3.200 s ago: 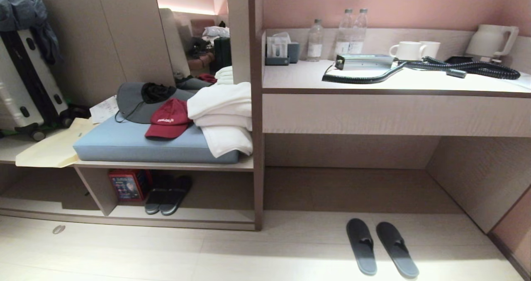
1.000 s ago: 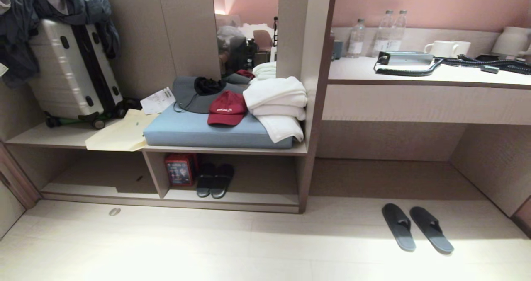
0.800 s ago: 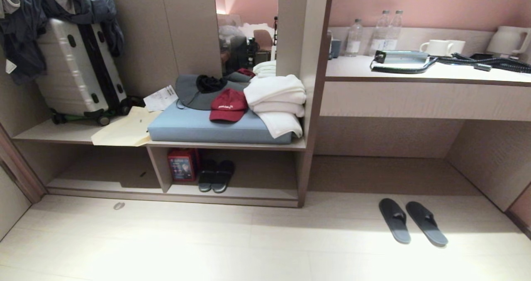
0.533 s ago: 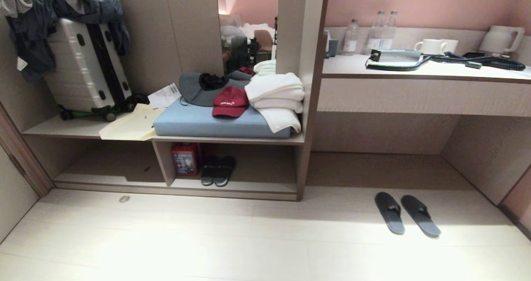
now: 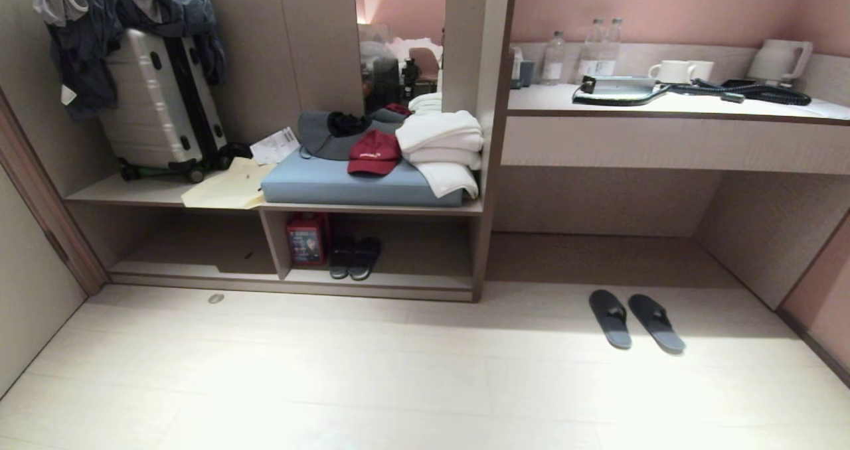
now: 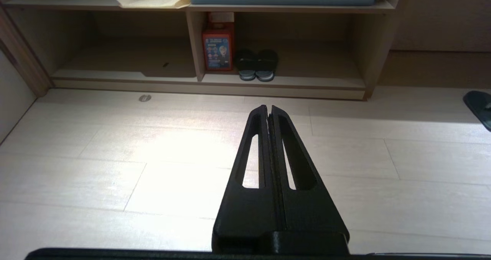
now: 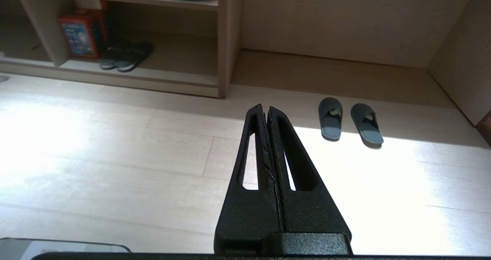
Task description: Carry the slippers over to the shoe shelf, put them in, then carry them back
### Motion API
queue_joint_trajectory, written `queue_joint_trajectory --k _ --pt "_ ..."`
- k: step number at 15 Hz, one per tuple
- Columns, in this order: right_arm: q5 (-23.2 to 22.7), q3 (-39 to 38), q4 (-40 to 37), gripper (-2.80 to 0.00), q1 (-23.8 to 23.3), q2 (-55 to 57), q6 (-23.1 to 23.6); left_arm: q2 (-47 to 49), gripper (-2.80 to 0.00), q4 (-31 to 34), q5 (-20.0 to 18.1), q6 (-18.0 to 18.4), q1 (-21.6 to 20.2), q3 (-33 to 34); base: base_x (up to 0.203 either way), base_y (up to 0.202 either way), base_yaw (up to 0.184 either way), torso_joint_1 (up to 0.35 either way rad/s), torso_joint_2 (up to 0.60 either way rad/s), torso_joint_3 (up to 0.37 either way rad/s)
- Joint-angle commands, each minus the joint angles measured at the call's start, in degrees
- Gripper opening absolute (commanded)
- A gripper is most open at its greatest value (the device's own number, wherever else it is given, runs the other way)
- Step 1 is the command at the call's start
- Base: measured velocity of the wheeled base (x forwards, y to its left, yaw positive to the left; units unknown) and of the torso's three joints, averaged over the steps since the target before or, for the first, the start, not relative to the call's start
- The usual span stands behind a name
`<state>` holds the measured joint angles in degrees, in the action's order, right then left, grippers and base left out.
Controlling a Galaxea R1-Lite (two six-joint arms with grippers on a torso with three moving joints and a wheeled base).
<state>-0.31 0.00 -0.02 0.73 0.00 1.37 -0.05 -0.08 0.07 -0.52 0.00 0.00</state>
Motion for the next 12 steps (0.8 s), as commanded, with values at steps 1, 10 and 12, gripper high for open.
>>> queue_joint_trajectory --k 1,10,12 --pt "-0.04 0.0 0.02 -2.8 -0.01 0.0 0.04 0.05 -2.8 -0.01 0.01 -0.05 0.0 0.01 -0.208 0.0 -0.002 0.001 0.0 0.001" --pt "-0.04 0.0 0.02 -2.8 0.06 0.09 0.04 0.05 -2.8 -0.01 0.01 -0.09 0.0 0.09 -0.196 0.0 0.001 0.0 0.0 0.002" --pt "-0.04 0.0 0.02 -2.8 0.06 0.0 0.04 0.05 -2.8 -0.01 0.01 -0.01 0.0 0.0 -0.198 0.0 0.001 0.005 0.0 0.002"
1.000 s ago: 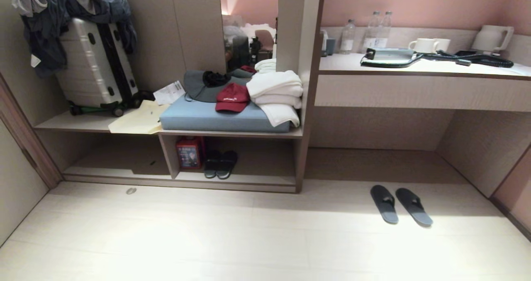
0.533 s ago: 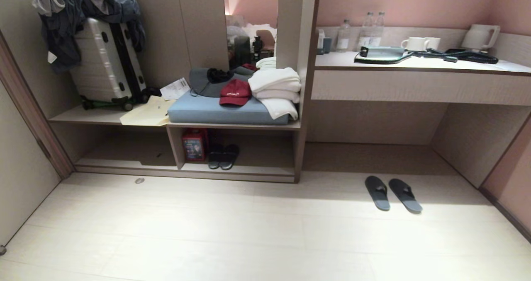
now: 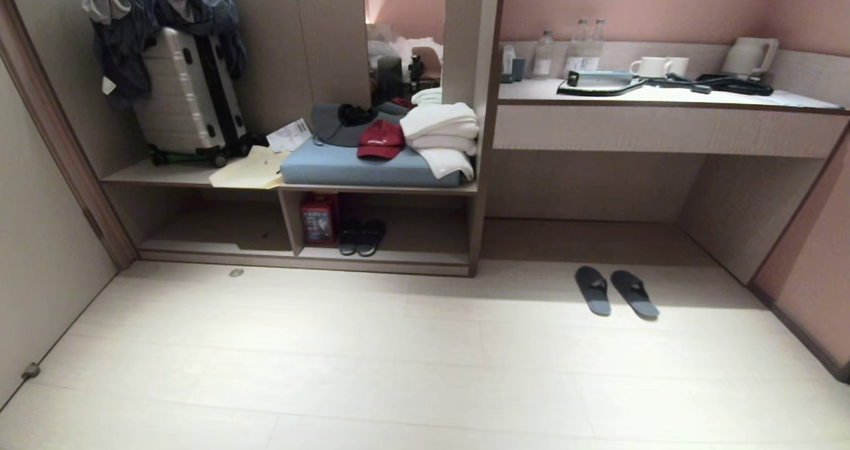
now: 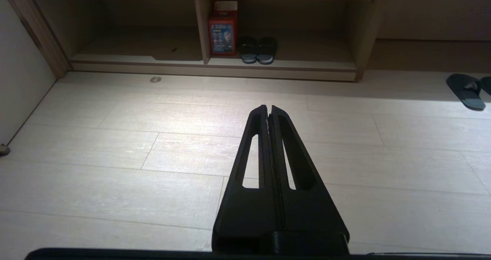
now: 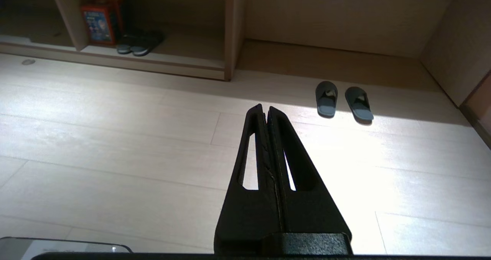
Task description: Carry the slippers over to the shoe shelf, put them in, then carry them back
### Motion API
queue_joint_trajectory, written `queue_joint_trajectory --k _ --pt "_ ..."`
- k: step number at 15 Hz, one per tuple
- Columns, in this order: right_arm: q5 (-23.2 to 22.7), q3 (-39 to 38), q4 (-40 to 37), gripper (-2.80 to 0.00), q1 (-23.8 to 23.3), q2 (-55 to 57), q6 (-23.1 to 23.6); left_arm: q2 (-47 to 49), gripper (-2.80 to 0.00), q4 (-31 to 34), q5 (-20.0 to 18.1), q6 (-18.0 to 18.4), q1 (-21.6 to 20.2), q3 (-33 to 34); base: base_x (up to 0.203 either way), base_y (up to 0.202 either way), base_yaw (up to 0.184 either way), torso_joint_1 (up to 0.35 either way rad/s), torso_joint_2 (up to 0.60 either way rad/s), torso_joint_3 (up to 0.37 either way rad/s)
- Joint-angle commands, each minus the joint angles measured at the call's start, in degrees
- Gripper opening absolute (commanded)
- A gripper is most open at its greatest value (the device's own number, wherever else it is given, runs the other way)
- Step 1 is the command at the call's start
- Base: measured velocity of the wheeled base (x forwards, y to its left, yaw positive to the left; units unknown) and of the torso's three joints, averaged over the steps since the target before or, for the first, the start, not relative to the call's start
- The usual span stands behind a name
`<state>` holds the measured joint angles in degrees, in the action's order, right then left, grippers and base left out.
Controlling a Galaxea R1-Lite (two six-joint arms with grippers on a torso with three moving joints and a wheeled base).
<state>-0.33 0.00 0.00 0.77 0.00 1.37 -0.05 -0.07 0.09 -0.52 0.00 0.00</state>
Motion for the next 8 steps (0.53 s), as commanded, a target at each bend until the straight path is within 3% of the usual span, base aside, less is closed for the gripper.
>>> queue_joint_trajectory --k 1,8 --pt "-0.02 0.0 0.0 -2.8 0.02 0.0 0.04 0.05 -2.8 -0.02 -0.01 0.0 0.0 0.0 -0.194 0.0 -0.003 -0.002 0.01 0.0" --pt "-0.02 0.0 0.0 -2.8 0.02 0.09 0.04 0.05 -2.8 -0.02 -0.01 0.0 0.0 0.09 -0.196 0.0 0.001 0.001 0.0 0.003"
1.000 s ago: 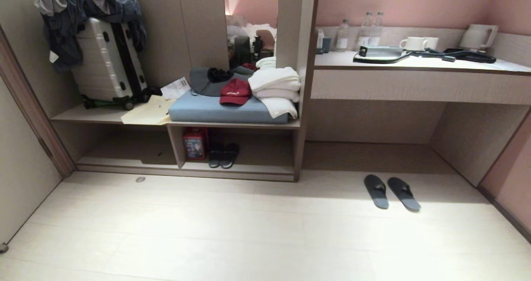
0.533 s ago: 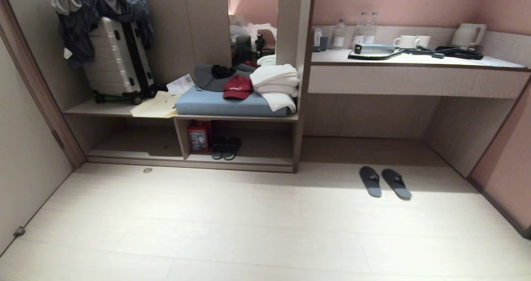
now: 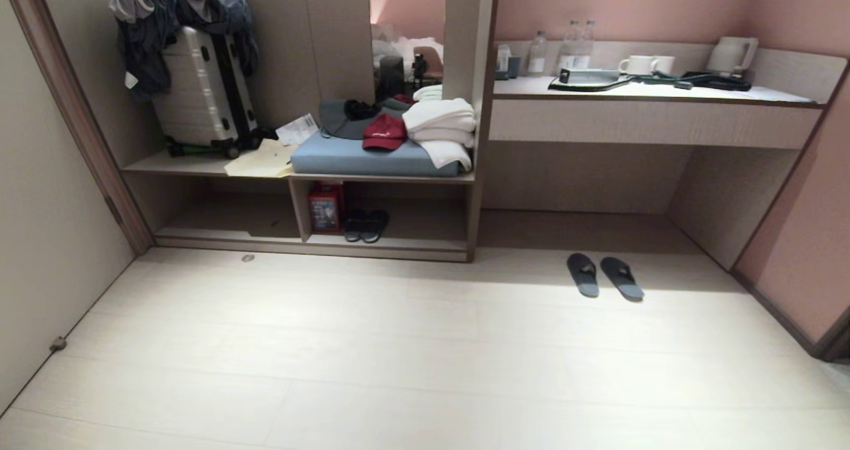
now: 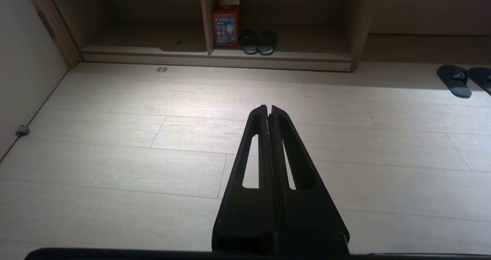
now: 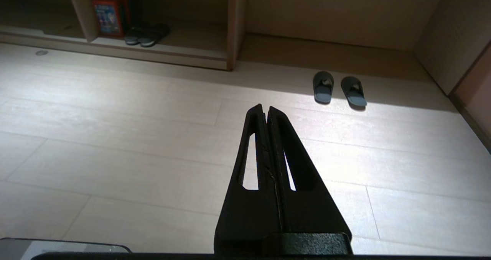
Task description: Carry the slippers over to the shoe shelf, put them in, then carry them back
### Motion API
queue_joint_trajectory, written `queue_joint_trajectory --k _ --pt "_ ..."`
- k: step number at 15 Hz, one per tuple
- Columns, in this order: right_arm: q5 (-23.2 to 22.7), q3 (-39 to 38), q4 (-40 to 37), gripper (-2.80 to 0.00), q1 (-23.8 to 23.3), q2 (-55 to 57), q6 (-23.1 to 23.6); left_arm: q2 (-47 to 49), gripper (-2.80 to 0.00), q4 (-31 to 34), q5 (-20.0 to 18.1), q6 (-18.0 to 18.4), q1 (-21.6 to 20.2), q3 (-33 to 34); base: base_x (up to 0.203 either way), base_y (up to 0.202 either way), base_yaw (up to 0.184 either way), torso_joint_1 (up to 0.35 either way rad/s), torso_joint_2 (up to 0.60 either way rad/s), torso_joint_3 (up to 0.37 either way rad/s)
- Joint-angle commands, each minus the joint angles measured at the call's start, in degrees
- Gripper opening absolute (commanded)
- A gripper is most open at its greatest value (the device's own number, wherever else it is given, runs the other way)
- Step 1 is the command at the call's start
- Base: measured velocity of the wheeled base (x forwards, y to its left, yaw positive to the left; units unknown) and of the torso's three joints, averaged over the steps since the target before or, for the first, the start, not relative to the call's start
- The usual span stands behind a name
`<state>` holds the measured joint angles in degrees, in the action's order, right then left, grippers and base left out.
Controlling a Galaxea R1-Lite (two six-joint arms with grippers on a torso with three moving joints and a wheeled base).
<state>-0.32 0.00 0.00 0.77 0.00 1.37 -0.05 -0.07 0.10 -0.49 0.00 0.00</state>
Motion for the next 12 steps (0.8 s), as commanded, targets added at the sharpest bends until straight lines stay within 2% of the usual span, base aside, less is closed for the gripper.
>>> queue_joint_trajectory --k 1,12 --pt "-0.04 0.0 0.0 -2.8 -0.06 0.0 0.04 0.05 -2.8 -0.01 -0.01 -0.04 0.0 0.08 -0.192 0.0 0.003 0.002 0.01 0.003" --pt "-0.04 0.0 0.0 -2.8 0.02 0.08 0.04 0.05 -2.8 -0.01 -0.01 -0.04 0.0 0.03 -0.195 0.001 0.001 0.003 0.0 0.002"
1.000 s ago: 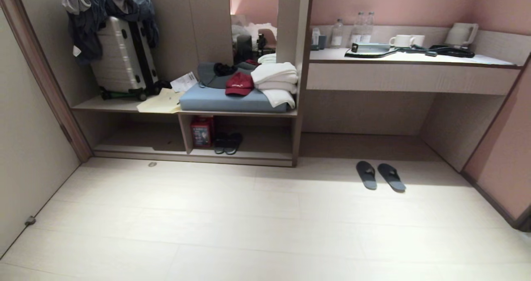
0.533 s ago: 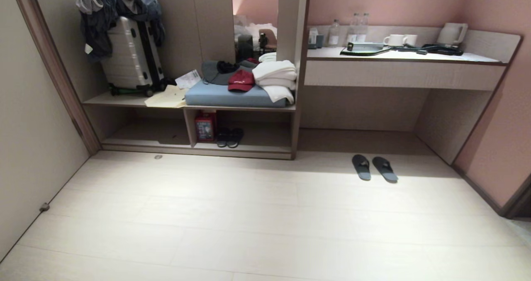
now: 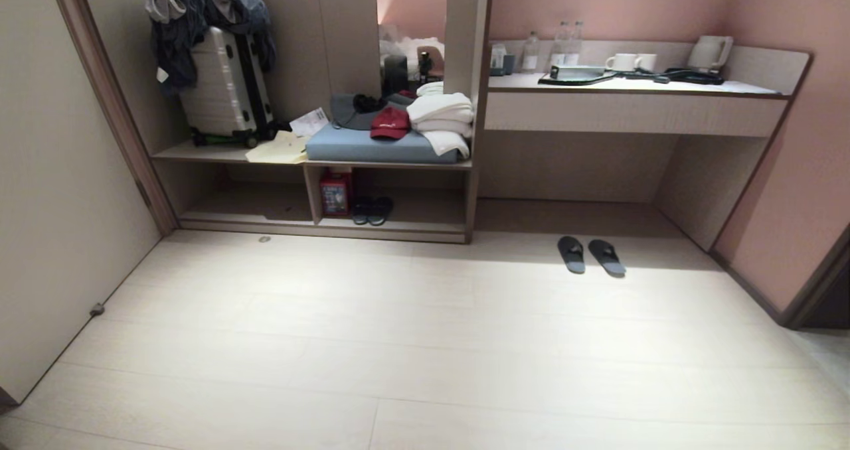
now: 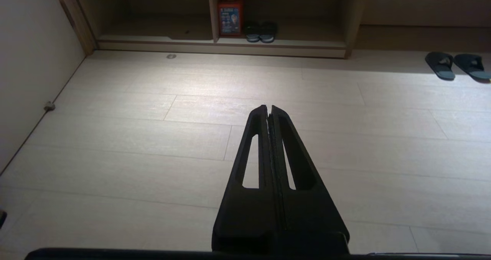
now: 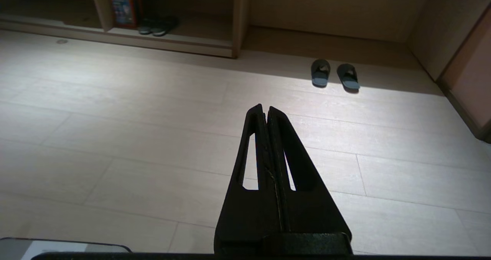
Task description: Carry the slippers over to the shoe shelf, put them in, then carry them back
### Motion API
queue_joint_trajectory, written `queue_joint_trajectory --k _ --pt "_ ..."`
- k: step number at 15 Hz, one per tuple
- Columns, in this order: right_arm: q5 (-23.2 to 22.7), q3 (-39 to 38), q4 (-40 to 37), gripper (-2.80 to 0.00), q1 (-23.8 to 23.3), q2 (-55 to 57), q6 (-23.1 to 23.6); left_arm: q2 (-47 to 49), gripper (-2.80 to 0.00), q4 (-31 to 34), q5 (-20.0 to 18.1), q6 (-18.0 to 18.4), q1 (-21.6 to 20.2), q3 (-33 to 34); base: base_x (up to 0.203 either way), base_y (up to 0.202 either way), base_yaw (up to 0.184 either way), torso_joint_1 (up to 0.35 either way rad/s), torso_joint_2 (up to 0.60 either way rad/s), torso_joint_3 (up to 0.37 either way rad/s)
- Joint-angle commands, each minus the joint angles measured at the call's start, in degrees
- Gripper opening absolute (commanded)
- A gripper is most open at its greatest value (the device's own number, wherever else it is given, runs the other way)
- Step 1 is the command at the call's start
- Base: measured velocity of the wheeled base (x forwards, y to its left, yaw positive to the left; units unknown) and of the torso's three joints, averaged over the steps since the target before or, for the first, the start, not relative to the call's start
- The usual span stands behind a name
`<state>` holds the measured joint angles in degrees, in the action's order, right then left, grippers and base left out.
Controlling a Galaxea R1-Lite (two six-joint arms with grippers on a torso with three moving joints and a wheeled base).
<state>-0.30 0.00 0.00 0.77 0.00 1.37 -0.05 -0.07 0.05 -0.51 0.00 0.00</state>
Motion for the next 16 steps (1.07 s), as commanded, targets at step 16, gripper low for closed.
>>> queue_joint_trajectory --k 16 --pt "0.76 -0.09 0.02 -2.8 -0.06 0.18 -0.4 0.05 -2.8 -0.01 0.04 -0.02 0.0 0.03 -0.02 0.008 0.0 -0.001 0.0 0.001"
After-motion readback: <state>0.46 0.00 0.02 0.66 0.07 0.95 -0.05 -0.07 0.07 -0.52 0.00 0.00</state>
